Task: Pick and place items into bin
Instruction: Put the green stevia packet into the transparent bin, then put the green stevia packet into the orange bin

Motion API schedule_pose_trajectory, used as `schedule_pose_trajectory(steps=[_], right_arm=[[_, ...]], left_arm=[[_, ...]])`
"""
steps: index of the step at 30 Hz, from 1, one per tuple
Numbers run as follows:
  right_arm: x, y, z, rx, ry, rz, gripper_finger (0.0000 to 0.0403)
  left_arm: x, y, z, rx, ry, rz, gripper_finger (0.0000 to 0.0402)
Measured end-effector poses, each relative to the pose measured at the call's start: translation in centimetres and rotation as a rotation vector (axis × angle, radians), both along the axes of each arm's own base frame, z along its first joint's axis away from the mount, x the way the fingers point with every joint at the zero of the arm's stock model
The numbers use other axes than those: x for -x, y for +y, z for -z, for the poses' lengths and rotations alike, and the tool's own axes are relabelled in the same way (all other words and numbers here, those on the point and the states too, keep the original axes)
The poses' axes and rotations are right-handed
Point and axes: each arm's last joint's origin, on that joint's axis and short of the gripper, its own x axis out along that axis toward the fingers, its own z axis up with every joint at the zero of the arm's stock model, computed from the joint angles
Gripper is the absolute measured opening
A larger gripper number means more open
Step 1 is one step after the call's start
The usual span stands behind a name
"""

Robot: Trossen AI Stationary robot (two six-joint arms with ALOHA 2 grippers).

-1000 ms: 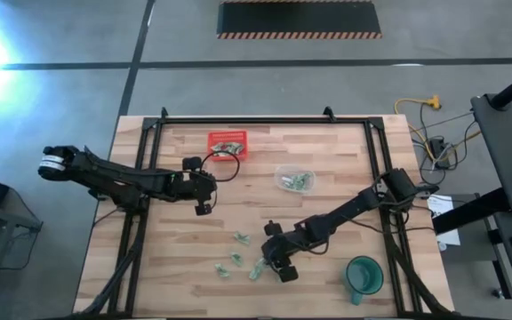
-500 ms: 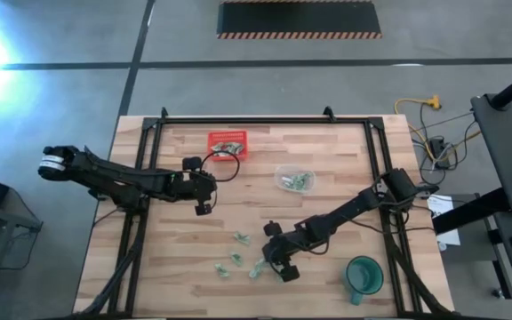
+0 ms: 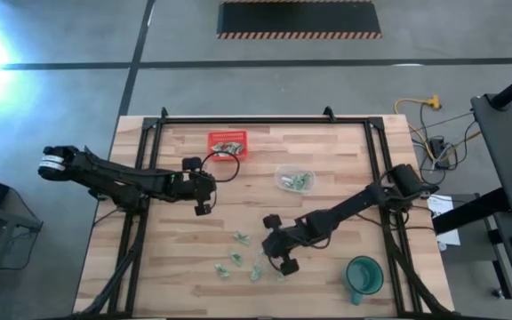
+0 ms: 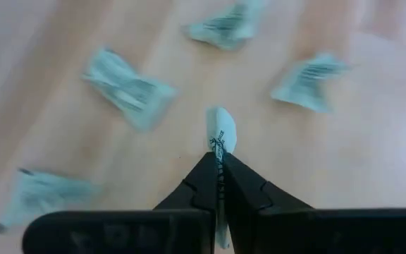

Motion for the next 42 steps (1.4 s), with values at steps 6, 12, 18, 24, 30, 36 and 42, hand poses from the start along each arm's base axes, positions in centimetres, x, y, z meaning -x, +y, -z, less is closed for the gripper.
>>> schedule_pose_trajectory(steps=[6,12,18,24,30,36,42], right_arm=[[1.5,-2.9,-4.1,0.219,-0.025,0.134,0.0009],[3.8,-7.3,-8.2,0.430,-0.032,0.391,0.0009],[5.5,-11.6,-8.7,0.410,-0.016,0.566,0.0009],[6.3,-14.2,-6.4,0.382,0.057,0.642,0.0009],[6.2,-15.4,-4.9,0.364,0.098,0.702,0.0009],[6.4,-15.7,-4.7,0.352,0.103,0.705,0.0021],[6.4,-15.7,-4.5,0.341,0.111,0.689,0.0084]], left_arm=[[0.0,0.0,0.0,0.001,0.000,0.000,0.0127],[0.0,0.0,0.0,0.002,0.001,0.000,0.0127],[0.0,0.0,0.1,0.004,0.003,0.002,0.0127],[0.0,0.0,0.1,0.004,0.002,0.002,0.0127],[0.0,0.0,0.1,0.005,0.001,0.002,0.0127],[0.0,0.0,0.1,0.012,-0.005,0.002,0.0127],[-0.4,-0.2,-0.1,0.050,-0.045,0.029,0.0127]])
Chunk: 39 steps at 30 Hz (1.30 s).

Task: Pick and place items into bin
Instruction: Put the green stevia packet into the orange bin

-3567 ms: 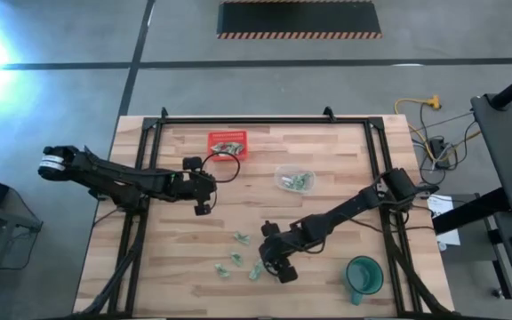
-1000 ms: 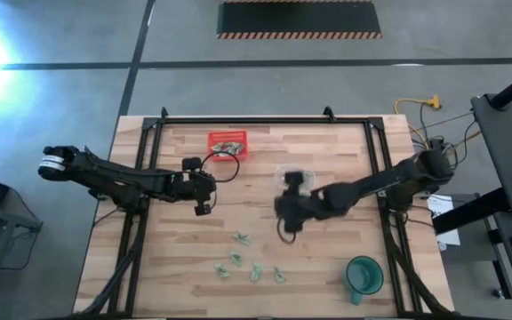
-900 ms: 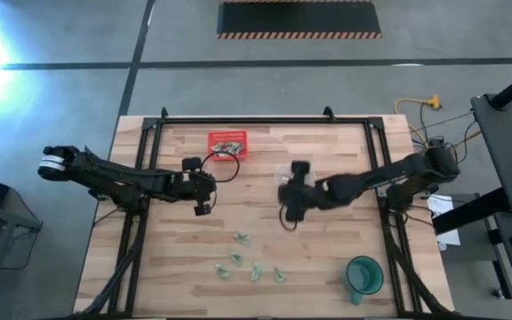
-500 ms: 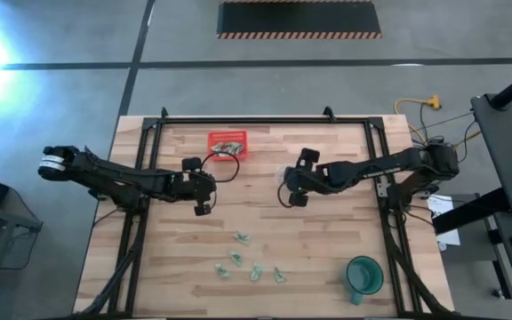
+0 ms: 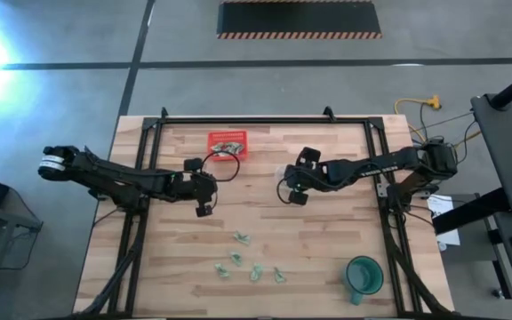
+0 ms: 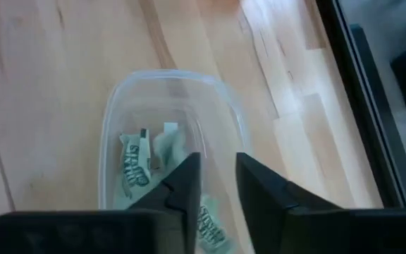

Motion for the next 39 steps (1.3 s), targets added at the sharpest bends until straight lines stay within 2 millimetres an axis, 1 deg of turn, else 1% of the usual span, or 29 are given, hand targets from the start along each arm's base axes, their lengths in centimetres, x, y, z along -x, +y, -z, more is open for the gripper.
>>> schedule_pose_trajectory(steps=[3,8,11,14,20,23,26,30,39], right_arm=[[0.0,0.0,0.0,0.003,-0.001,-0.006,0.0115],[0.0,0.3,-0.3,0.010,-0.005,-0.028,0.0145],[0.0,0.9,-0.3,0.009,-0.002,-0.055,0.0152],[0.0,1.7,-0.3,0.007,0.001,-0.085,0.0155],[0.3,3.4,0.2,0.008,0.020,-0.152,0.0155],[0.4,4.1,0.2,0.015,0.028,-0.186,0.0152],[0.4,4.6,0.2,0.020,0.031,-0.214,0.0147],[0.5,5.0,-0.1,0.025,0.025,-0.235,0.0141],[0.5,5.0,-0.2,0.026,0.019,-0.240,0.0129]], left_arm=[[-0.5,-0.3,-0.3,0.059,-0.053,0.057,0.0127],[-2.1,-1.2,-1.0,0.216,-0.205,0.265,0.0127],[-3.2,-2.0,-0.3,0.258,-0.235,0.373,0.0127],[-4.2,-2.6,0.7,0.245,-0.194,0.428,0.0127],[-5.8,-3.6,3.1,0.254,-0.100,0.446,0.0127],[-6.5,-4.3,3.8,0.262,-0.088,0.467,0.0127],[-7.3,-4.7,4.2,0.285,-0.077,0.471,0.0127],[-8.0,-5.2,4.0,0.305,-0.084,0.492,0.0127],[-8.2,-6.8,5.1,0.347,-0.059,0.501,0.0127]])
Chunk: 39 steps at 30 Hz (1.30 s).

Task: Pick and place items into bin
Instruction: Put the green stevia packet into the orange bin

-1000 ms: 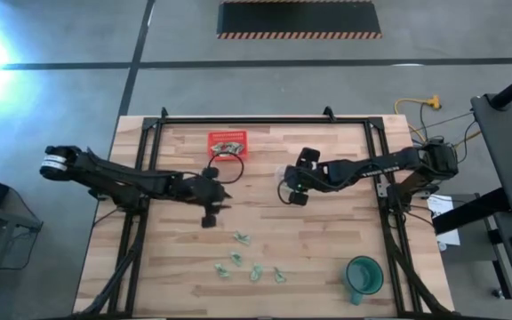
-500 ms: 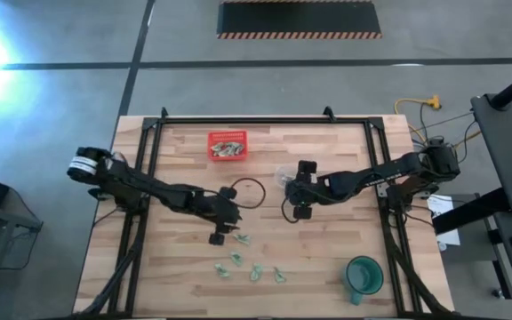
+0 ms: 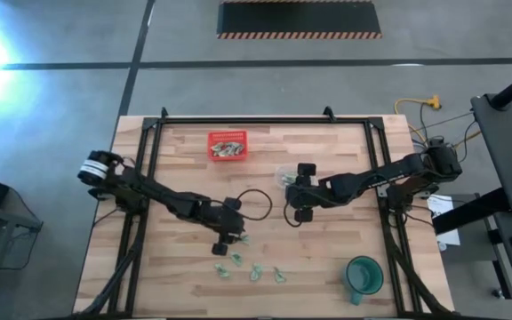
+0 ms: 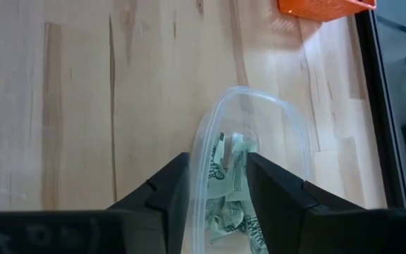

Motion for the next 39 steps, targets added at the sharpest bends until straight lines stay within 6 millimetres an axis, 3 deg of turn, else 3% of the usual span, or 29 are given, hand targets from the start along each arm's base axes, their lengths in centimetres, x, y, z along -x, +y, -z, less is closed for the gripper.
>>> schedule_pose_trajectory(steps=[12,18,29,39], right_arm=[[-0.1,0.0,0.0,-0.002,-0.013,-0.001,0.0128],[-0.1,0.0,0.0,-0.002,-0.013,0.001,0.0121],[-0.1,0.0,0.0,-0.002,-0.011,0.001,0.0109],[-0.1,0.0,0.0,-0.001,-0.011,-0.001,0.0106]], left_arm=[[-0.5,-0.5,2.5,-0.029,0.046,-0.005,0.0127],[-0.6,-0.4,2.6,-0.033,0.047,-0.008,0.0123],[-0.6,-0.4,2.4,-0.049,0.039,0.006,0.0007],[-0.9,0.2,0.3,-0.259,-0.056,-0.094,0.0010]])
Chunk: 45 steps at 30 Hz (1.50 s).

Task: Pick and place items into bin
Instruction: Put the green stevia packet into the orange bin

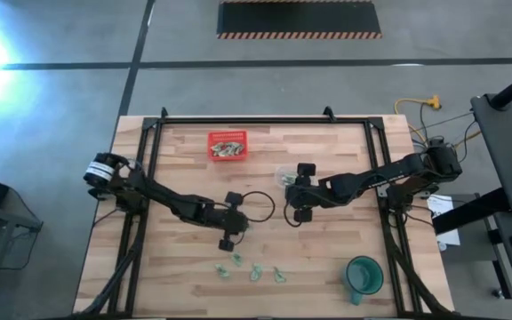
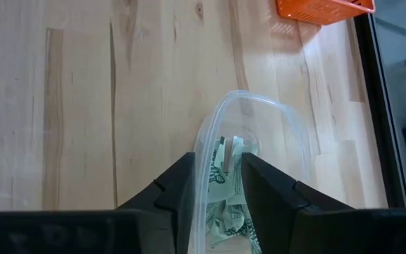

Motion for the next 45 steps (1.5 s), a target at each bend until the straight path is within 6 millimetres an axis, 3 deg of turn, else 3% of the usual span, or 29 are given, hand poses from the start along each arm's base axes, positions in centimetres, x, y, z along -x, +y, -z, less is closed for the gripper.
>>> schedule_pose_trajectory(steps=[7,14,25,31,37,45], right_arm=[[0.0,0.0,0.0,0.001,0.001,-0.001,0.0097],[0.0,0.0,0.0,0.001,-0.003,0.000,0.0090],[-0.1,0.0,0.0,0.002,-0.008,0.001,0.0084],[-0.1,0.0,0.0,0.001,-0.015,0.001,0.0084],[-0.2,0.0,-0.1,-0.001,-0.024,0.001,0.0076],[-0.2,0.0,-0.1,-0.002,-0.029,0.002,0.0075]], left_arm=[[1.2,1.8,-2.4,-0.301,-0.015,-0.198,0.0011],[2.2,5.0,-5.1,-0.427,-0.050,-0.331,0.0011],[3.2,13.4,-6.3,-0.499,0.011,-0.581,0.0011],[4.0,16.9,-6.1,-0.498,0.051,-0.697,0.0011],[4.2,18.2,-5.9,-0.477,0.067,-0.723,0.0011],[4.2,18.2,-5.8,-0.472,0.075,-0.678,0.0011]])
